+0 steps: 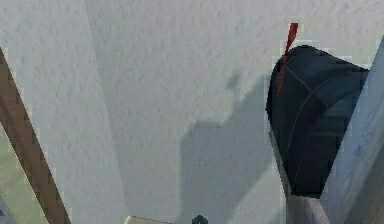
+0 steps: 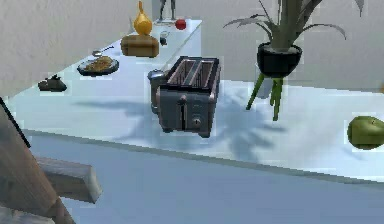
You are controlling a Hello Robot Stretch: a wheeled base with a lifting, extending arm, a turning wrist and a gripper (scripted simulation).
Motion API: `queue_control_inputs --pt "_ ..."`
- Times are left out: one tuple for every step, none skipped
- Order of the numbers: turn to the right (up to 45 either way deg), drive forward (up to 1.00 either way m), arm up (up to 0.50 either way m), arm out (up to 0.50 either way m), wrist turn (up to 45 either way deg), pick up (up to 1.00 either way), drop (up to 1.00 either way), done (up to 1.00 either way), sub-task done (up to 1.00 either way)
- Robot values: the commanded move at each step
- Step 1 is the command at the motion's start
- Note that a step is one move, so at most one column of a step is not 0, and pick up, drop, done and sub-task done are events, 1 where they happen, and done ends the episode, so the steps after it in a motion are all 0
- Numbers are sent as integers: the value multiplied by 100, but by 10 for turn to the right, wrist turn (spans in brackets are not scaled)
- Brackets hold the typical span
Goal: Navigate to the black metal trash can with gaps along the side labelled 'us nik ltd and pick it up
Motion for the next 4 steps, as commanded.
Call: queue_control_inputs --pt "0 5 0 0 0 0 0 0 0" --pt "-450 0 0 0 0 0 0 0 0" --pt "-360 0 0 0 0 0 0 0 0" --pt "0 0 8 0 0 0 0 0 0"
